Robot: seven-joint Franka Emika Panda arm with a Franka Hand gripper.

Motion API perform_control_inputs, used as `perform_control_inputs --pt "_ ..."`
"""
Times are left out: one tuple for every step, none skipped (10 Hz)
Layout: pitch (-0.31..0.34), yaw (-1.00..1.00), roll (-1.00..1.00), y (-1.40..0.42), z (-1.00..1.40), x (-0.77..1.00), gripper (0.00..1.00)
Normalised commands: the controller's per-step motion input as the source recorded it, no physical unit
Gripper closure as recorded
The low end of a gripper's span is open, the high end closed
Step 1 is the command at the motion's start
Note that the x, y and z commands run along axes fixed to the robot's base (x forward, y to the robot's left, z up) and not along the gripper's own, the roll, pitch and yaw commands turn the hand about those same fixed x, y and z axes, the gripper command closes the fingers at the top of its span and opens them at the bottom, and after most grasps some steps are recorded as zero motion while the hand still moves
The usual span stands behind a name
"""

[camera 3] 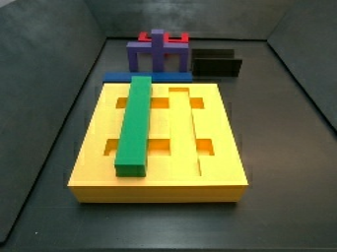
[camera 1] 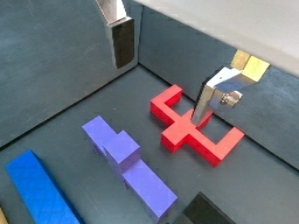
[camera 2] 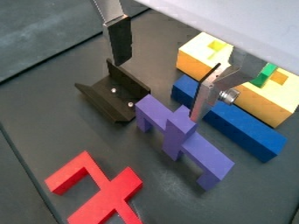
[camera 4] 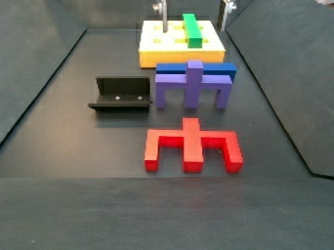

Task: Pick up the blue object. Move up. Move to above the board. Insert the blue object.
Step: Pick up the blue object.

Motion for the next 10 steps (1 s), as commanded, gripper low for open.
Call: perform_control_inputs --pt "0.000 0.00 -0.03 0.00 -0.06 0.01 0.00" --pt "-0.024 0.00 -0.12 0.00 -0.08 0.01 0.00" --pt "-0.031 -0.10 -0.11 0.00 0.00 -0.09 0.00" --pt "0.000 -0.15 -0.04 -0.31 -0.02 -0.02 0.00" --pt "-0.013 -0.11 -0.03 -0.46 -0.03 -0.04 0.00" --pt "-0.039 -0.11 -0.04 -0.41 -0.04 -0.03 0.00" --pt "-0.066 -0.12 -0.03 -0.36 -0.07 -0.08 0.00" --pt "-0.039 0.00 0.00 -0.02 -0.21 0.00 0.00" --pt "-0.007 0.00 0.03 0.00 -0.33 -0.03 0.00" --pt "0.000 0.01 0.00 -0.27 -0.19 0.01 0.00"
